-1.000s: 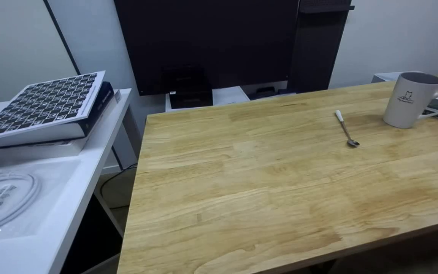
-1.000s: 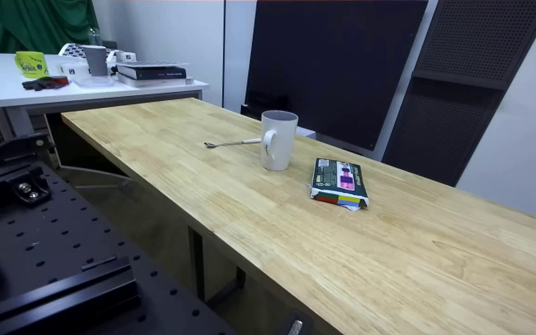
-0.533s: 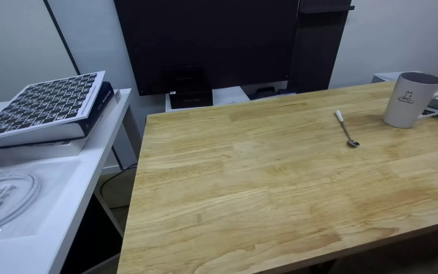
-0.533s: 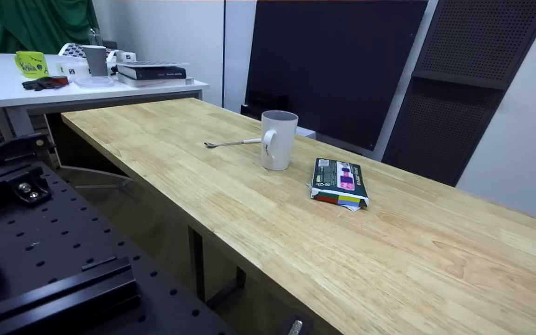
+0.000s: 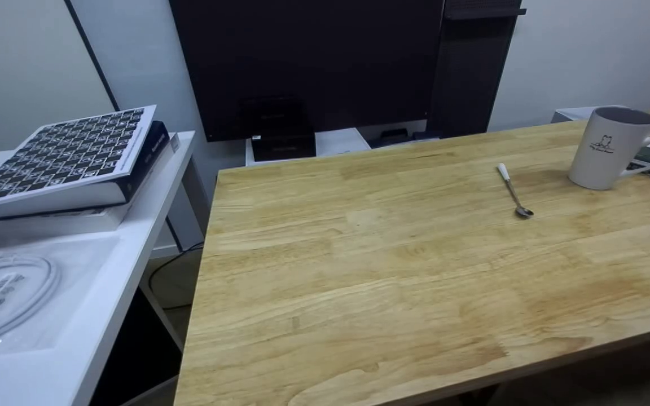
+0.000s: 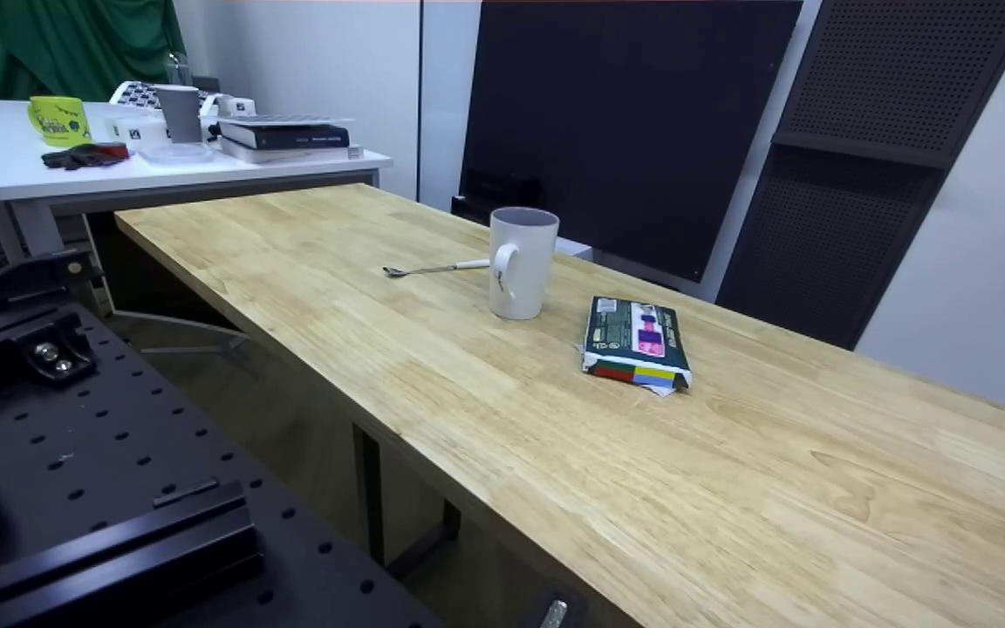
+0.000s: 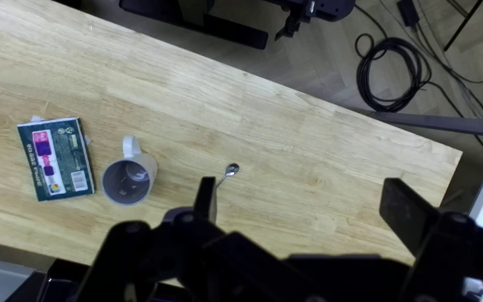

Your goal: Pick up the spoon and put it in the mug

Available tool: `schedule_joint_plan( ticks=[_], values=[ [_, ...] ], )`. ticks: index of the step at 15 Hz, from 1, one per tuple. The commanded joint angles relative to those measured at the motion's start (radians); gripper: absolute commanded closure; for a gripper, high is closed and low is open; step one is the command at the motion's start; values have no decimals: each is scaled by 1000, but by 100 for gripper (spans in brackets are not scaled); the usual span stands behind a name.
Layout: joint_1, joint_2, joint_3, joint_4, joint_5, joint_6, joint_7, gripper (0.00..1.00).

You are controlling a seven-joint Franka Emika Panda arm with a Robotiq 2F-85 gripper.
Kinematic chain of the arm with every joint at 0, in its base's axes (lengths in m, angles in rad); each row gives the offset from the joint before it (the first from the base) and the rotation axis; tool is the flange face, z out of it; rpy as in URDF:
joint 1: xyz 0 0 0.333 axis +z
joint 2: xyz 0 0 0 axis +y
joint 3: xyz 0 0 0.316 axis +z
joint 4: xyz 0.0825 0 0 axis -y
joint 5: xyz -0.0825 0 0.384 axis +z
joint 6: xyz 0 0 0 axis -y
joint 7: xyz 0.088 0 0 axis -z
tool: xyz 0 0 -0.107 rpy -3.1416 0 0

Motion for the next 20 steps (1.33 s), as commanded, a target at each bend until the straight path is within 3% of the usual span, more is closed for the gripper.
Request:
schedule_joint_plan(
  ticks=[1,6,13,20],
  values=[
    [-28,22,4,27,-47,54,57,0],
    [-65,102,-8,32,-93,220,108,0],
    [-78,251,-18,25,-126,551,256,0],
    [-46,386,-27,17,-179,668,462,0]
  ],
)
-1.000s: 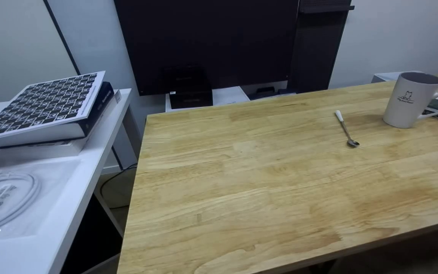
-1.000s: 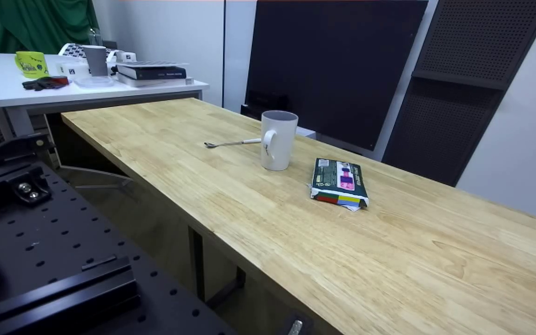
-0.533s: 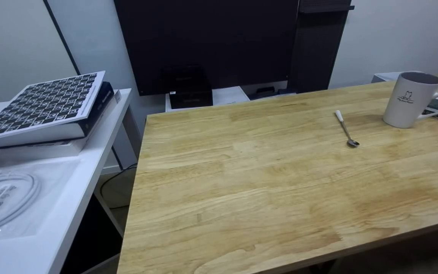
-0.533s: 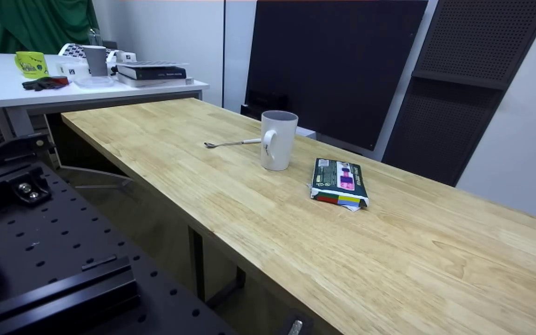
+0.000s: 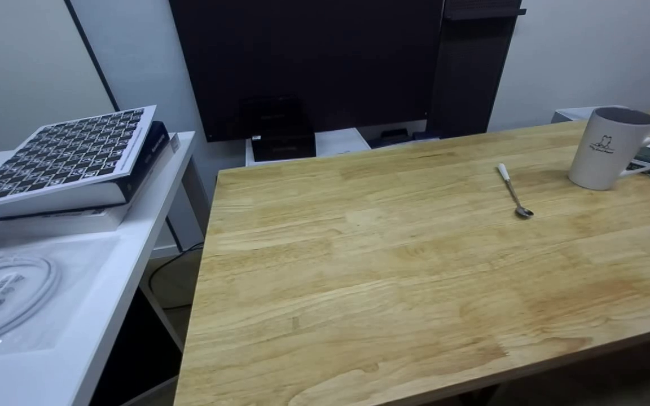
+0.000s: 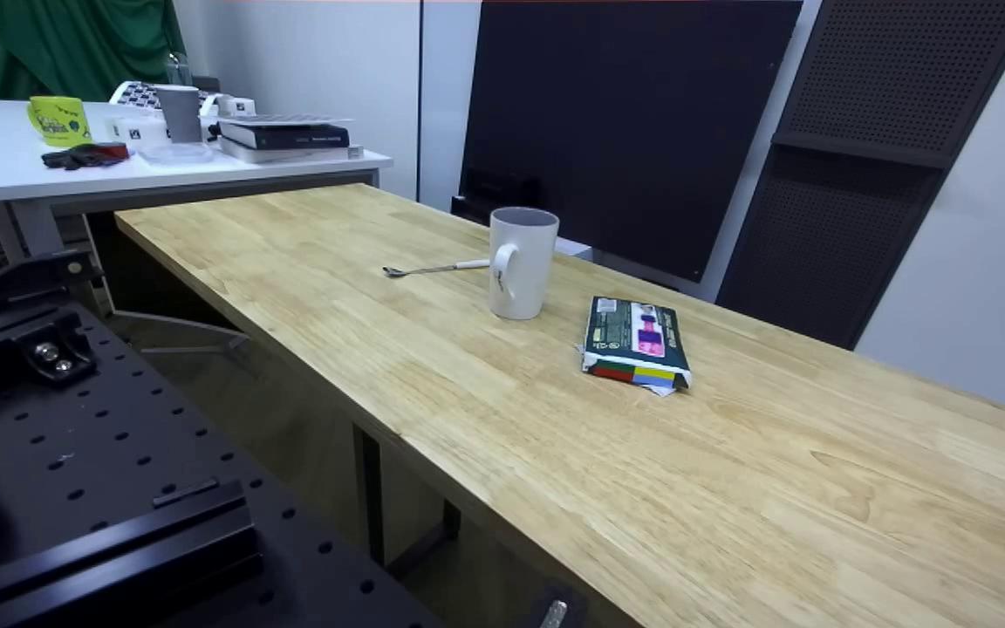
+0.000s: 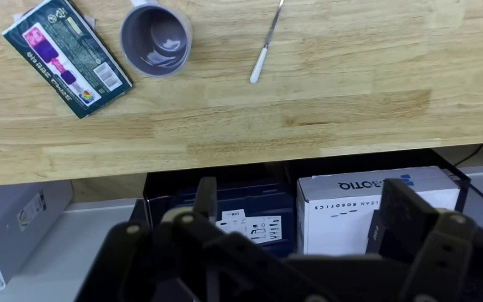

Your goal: Pick up the spoon and put it in the mug

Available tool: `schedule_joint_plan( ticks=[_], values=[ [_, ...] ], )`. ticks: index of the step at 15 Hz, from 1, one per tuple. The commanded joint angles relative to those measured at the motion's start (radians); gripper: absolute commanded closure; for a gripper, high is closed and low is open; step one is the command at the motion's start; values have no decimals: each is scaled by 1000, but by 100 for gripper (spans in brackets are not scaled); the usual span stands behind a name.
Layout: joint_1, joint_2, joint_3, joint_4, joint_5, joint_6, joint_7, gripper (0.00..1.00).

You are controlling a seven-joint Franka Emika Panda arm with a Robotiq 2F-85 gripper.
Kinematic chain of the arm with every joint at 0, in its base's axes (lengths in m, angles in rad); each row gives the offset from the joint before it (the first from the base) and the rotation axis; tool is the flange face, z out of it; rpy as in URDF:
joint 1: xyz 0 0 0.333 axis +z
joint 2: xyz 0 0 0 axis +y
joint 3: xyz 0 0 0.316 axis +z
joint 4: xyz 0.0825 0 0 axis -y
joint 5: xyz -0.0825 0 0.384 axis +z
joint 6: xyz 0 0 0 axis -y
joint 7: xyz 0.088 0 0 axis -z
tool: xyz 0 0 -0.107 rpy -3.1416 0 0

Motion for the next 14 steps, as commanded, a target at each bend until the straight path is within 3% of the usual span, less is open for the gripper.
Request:
schedule_joint_plan(
  ticks=[1,7,14],
  values=[
    [31,66,-11,11,-28,30,132,0],
    [73,176,-27,2,-19,79,205,0],
    [97,308,-80,76,-10,129,252,0]
  ],
)
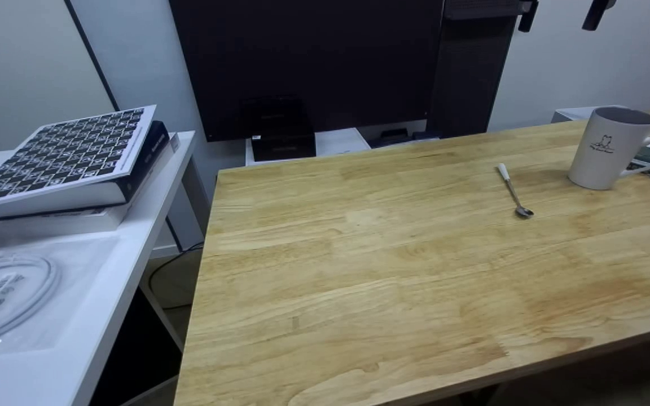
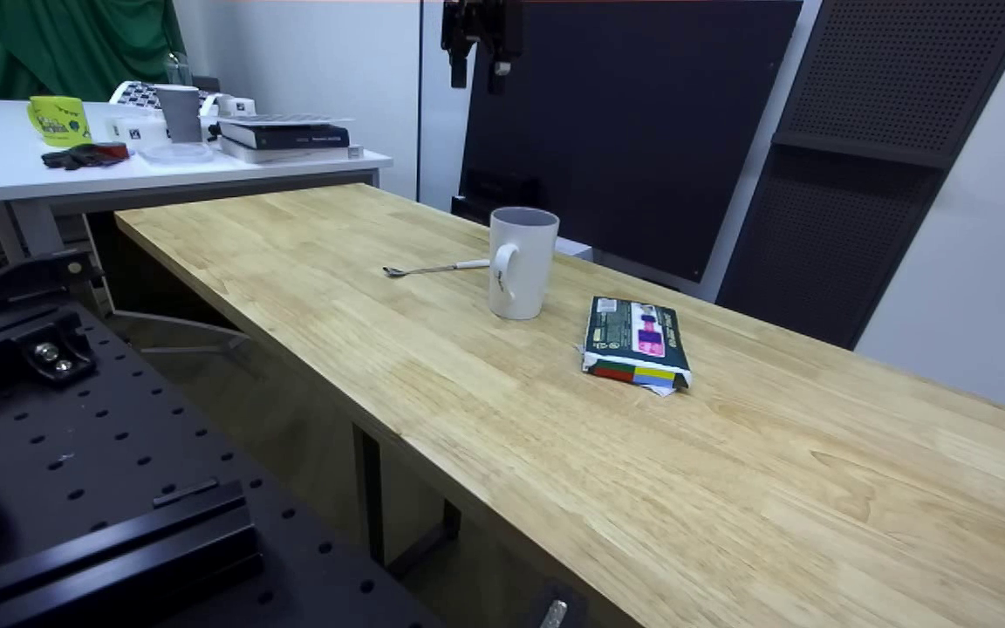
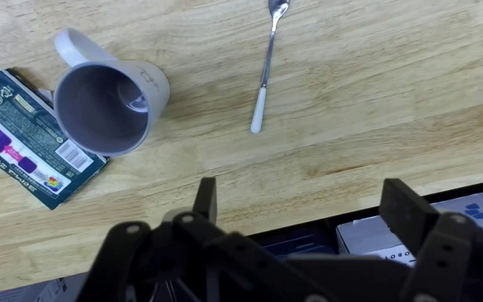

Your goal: Pick up the spoon and put it in the mug

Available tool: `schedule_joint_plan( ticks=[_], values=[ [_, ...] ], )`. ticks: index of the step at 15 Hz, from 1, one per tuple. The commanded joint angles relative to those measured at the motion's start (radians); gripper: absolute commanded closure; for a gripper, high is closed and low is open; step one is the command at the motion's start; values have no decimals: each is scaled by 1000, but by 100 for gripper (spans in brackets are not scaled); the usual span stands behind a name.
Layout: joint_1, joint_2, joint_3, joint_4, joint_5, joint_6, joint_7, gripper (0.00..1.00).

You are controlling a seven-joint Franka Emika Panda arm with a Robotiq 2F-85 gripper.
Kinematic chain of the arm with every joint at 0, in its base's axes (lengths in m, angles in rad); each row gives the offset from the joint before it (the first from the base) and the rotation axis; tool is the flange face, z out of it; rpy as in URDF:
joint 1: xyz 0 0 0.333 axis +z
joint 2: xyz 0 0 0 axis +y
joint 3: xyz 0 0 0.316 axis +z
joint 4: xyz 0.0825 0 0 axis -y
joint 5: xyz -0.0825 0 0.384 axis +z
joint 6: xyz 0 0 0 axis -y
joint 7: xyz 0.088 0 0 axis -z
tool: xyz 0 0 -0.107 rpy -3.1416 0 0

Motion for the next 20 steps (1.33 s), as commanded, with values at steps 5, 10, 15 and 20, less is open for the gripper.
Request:
schedule_joint_plan(
  ticks=[5,10,15,20],
  values=[
    [25,166,-41,177,20,-32,33,0],
    [49,264,-44,298,27,-74,31,0],
    [53,246,-44,246,32,-41,-5,0],
    [52,246,-46,246,31,-41,-6,0]
  ],
)
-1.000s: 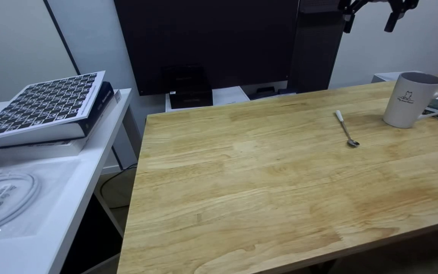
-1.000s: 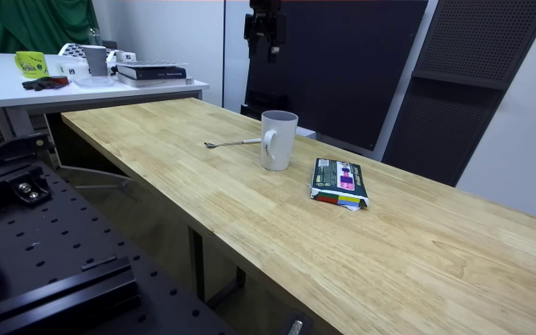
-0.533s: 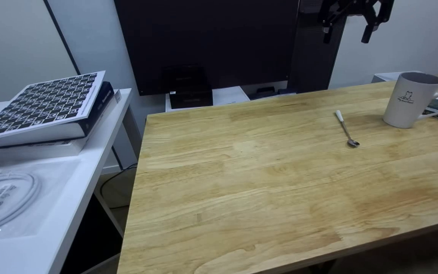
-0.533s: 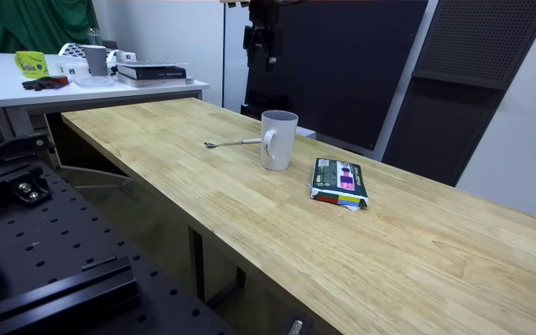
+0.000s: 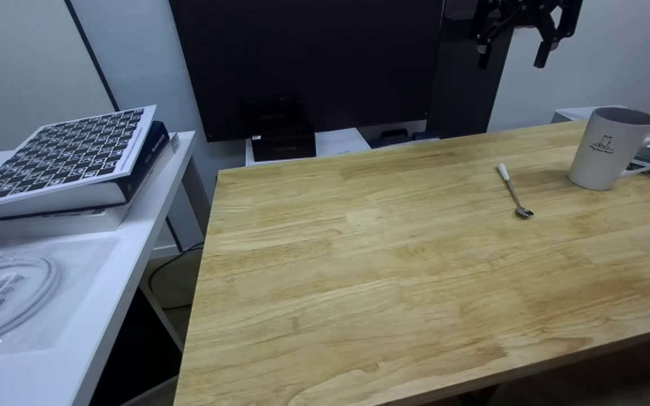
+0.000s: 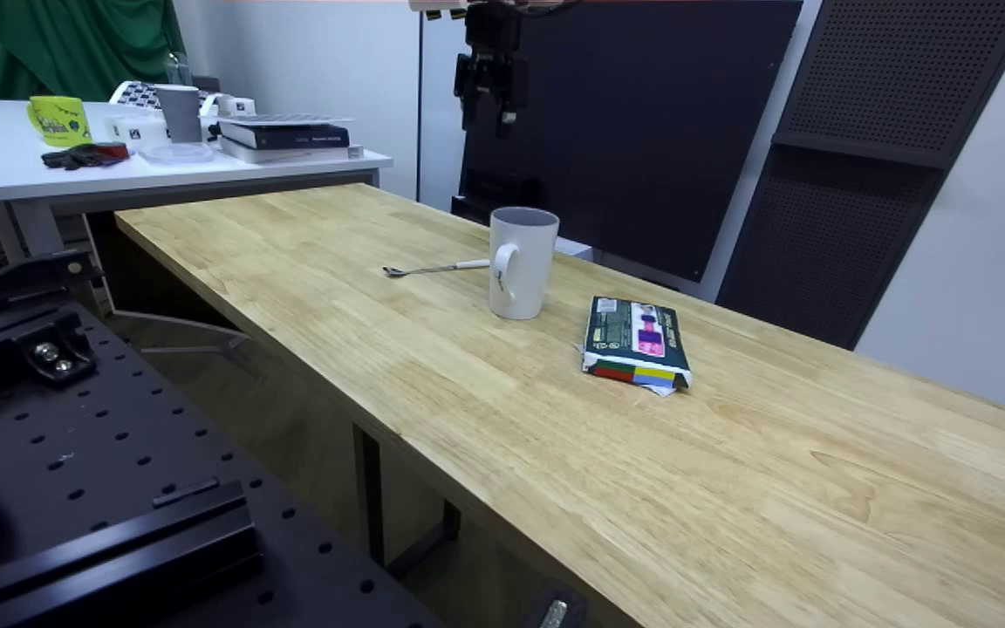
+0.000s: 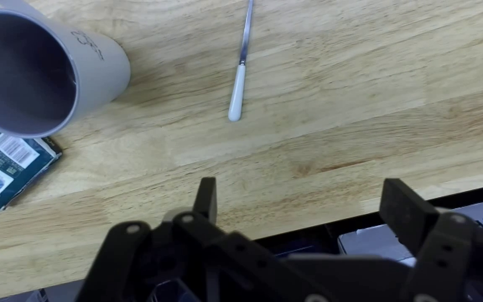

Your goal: Pick up the spoon and put it in the mug

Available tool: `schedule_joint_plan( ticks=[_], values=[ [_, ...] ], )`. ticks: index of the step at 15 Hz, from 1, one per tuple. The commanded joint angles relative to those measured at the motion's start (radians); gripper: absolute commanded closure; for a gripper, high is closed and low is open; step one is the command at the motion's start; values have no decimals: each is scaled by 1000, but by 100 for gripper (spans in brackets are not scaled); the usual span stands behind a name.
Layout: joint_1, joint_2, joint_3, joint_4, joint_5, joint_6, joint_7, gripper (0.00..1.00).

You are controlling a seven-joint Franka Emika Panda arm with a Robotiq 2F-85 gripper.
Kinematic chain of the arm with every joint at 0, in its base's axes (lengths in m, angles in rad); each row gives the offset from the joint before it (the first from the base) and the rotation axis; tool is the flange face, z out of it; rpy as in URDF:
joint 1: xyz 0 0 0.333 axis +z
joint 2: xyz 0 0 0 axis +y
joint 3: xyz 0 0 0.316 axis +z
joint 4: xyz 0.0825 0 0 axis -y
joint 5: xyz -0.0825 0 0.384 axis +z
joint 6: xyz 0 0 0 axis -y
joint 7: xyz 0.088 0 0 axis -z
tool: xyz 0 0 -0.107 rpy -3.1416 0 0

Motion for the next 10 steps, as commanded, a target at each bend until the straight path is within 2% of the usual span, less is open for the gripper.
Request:
schedule_joint_plan(
  ticks=[1,10],
  values=[
    [11,0,-13,2,9,-2,-6,0],
    [38,163,-40,9,33,109,55,0]
  ],
)
